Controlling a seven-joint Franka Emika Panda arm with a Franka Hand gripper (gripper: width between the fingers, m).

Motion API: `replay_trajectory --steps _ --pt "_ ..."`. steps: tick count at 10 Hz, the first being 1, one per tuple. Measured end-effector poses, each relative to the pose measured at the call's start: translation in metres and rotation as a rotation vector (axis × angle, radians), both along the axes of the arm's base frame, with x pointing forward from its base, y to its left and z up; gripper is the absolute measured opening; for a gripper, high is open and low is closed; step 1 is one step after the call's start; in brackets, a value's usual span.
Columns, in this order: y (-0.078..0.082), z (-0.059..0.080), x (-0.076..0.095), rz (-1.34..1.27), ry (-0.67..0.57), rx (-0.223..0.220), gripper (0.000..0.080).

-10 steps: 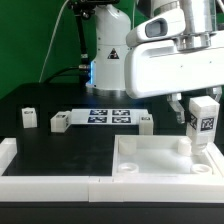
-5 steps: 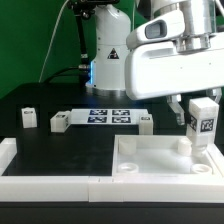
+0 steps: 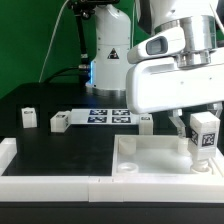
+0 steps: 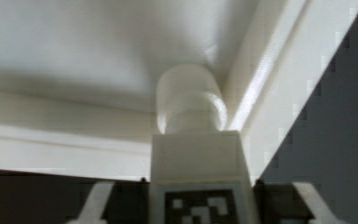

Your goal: Assemble one leg

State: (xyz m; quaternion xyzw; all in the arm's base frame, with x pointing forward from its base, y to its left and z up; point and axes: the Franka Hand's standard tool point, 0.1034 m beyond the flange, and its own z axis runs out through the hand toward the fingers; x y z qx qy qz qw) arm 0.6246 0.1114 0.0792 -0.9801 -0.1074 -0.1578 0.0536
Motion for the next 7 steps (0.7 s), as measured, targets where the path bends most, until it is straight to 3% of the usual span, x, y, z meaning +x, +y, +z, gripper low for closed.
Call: replay_trajectory --steps 4,7 --pt "0.002 -0.014 -0.002 -0.001 -0.003 0.001 0.0288" --pt "0.003 -0.015 0.002 -0.005 -0.037 0.003 0.0288"
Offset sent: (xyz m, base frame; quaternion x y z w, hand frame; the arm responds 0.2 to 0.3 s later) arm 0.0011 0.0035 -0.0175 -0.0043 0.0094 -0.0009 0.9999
